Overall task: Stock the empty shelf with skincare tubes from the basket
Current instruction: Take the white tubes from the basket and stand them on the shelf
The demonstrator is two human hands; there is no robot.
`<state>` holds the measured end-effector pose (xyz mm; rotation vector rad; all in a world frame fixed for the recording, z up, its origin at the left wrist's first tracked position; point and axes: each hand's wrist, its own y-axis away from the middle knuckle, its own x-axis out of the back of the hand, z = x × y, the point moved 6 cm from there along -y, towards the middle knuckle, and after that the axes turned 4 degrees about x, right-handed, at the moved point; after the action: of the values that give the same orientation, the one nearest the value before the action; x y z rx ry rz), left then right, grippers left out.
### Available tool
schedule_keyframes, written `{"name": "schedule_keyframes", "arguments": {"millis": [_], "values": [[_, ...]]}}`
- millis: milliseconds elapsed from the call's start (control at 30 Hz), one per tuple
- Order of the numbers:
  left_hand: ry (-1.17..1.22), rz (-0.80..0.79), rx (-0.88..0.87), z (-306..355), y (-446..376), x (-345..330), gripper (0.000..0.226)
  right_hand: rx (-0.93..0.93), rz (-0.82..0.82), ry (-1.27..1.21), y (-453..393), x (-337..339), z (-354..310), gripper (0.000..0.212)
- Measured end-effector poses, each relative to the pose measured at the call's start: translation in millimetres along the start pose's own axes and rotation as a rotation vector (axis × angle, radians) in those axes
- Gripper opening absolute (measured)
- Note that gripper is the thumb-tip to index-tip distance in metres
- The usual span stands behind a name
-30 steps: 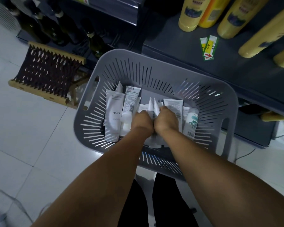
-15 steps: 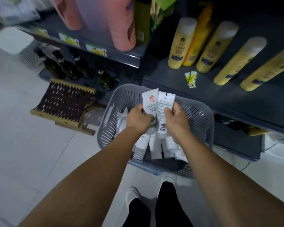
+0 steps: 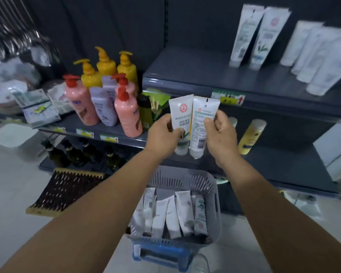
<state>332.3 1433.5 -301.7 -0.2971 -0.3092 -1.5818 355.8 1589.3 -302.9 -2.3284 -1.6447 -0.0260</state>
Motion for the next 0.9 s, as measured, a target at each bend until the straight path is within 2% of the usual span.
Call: {"name": "schedule_keyframes", "arguments": {"millis": [267,467,667,900], "values": [[0.023,-0.032,-0.169,105,-25,-18,0.032,0.132,0.165,-0.036,-47,71,-65,0.018],[-0.008,-0.039,-0.24,161,-63,-45,0.034,0.197,0.233,-0.036,-96,113,-87,0.019],[-0.04,-0.043,-0.237,190,-117,-82,0.03,0.184,0.277,-0.085,-160,147,-75,0.02],[-0.055,-0.047,-0.174,186,-181,-120,0.029,0.12,0.247,-0.051,-232,155,-35,0.02]]}}
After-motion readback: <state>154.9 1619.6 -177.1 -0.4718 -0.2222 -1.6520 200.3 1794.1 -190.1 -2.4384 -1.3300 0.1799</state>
